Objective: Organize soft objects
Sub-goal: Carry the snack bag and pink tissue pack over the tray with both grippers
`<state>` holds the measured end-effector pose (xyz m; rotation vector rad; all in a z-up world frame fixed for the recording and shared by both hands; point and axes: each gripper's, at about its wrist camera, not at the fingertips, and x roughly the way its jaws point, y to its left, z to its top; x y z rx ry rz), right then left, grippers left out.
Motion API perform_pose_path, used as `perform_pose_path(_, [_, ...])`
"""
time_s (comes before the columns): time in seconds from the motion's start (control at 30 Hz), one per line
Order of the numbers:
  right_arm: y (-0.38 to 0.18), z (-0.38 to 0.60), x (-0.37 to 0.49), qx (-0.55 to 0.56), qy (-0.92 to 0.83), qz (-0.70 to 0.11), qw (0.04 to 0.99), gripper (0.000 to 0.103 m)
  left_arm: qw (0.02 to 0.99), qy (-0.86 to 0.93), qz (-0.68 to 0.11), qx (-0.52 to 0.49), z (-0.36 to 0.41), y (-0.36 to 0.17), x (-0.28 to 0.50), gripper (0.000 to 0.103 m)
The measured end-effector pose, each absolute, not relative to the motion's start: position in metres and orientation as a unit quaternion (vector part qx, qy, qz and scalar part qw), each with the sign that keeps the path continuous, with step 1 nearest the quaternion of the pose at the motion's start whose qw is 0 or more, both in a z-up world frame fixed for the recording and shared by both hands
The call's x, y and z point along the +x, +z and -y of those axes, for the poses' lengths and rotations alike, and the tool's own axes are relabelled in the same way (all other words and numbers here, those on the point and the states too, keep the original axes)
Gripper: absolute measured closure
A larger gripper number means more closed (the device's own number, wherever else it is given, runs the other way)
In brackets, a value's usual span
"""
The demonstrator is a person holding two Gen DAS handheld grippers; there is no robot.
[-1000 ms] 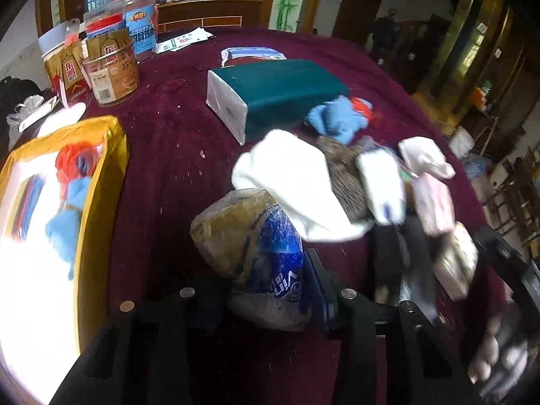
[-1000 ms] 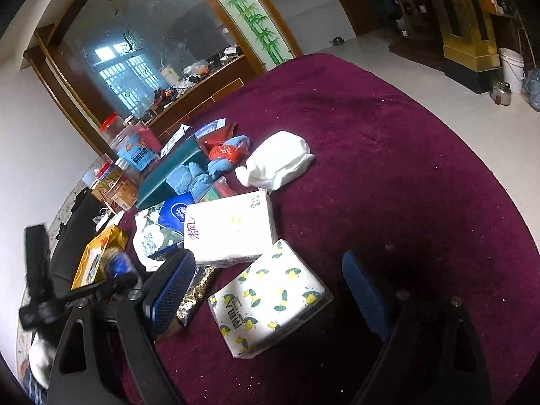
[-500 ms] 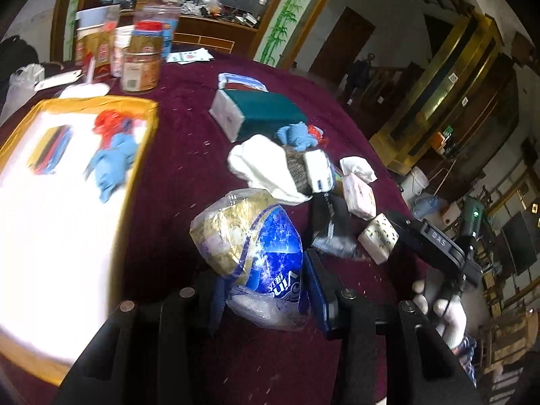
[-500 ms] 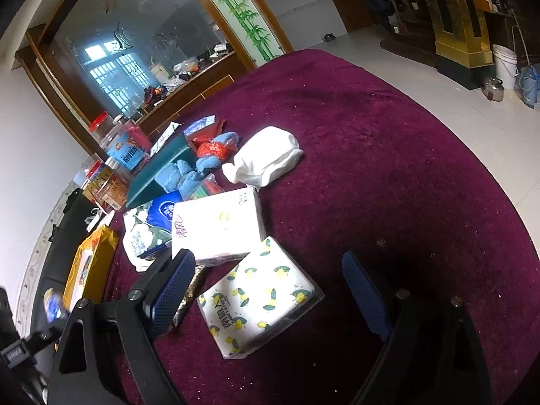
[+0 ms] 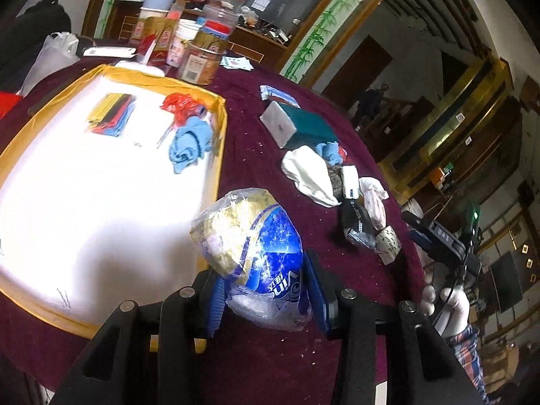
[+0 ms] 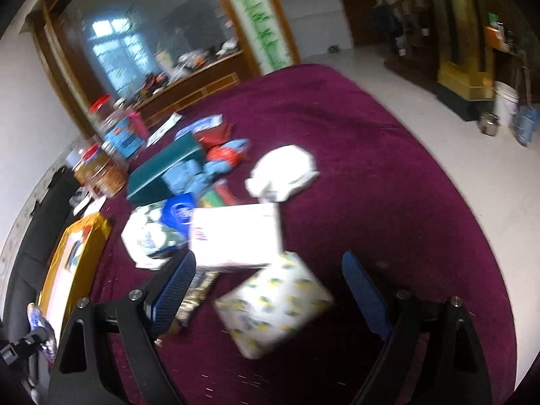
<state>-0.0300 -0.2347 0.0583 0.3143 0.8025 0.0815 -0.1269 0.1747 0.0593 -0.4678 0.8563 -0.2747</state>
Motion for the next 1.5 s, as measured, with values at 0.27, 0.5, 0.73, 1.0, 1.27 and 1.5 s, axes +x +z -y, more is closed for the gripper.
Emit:
perform_pose_path(0.27, [0.042,0.201,0.026,0.142,0.067,-0.458,0.875,0.015,0.882,-0.105,-0.398,-0.231,-0.201,0.064,-0.140,0.058])
perform_pose_path(0.5, [0.036,0.202,0.030,0.134,0.074,-0.466,0.871,0.035,0.888,-0.073,-0.387,-0.237,-0.232,0.066,-0.143,0.058])
perform_pose_path(0.73, [0.086,0.190,-0.003,0.115,0.104,-0.411,0.898,0.035,0.887,-0.018,-0.413,-0.205,-0.270,0.066,-0.124,0.058])
perform_pose_path(1.0, [0.117,0.092,-0.018,0.070,0.222,-0.403,0.885,0.035,0.867,0.033,-0.473,-0.155,-0.303,0.045,-0.059,0.058])
perform_pose_path(1.27, [0.110,-0.012,-0.025,0.010,0.294,-0.416,0.860,0.034,0.861,0.062,-0.486,-0.139,-0.326,0.033,0.006,0.054])
perform_pose_path(1.5, [0.099,-0.085,-0.021,-0.045,0.330,-0.435,0.836,0.034,0.853,0.058,-0.493,-0.162,-0.338,0.029,0.025,0.034])
